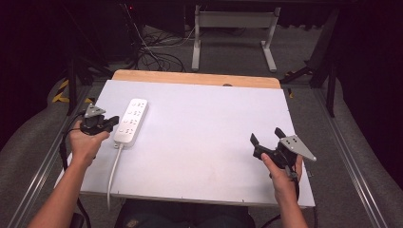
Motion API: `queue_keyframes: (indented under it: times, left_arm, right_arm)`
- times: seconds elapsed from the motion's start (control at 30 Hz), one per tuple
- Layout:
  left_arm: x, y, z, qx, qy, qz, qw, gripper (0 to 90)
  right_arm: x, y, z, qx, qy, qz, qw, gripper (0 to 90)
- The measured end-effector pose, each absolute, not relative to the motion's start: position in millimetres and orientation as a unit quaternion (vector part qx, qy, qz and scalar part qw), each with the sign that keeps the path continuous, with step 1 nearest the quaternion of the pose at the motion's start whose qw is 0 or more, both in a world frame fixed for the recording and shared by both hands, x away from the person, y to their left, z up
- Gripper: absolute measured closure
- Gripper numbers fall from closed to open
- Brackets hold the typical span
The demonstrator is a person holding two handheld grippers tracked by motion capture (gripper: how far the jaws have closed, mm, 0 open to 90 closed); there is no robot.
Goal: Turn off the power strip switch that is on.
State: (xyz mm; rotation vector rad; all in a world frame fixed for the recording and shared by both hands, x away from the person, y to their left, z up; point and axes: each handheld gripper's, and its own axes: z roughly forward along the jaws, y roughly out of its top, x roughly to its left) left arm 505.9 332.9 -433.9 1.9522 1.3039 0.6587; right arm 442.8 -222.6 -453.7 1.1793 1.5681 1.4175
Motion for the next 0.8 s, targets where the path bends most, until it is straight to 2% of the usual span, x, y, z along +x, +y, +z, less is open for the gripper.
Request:
queue_keyframes:
  times: [0.33, 0.8]
  left_arm:
    - [516.2, 323.8, -452.5, 0.774, 0.515, 0.225, 0.290, 90.0]
    - [513.8, 328.1, -456.9, 0.765, 0.524, 0.226, 0.297, 90.0]
  right_arm:
    - [441.2, -222.3, -453.2, 0.454, 0.607, 0.547, 0.354, 7.3]
    - [441.4, -220.7, -452.8, 0.452, 0.609, 0.548, 0.354, 7.3]
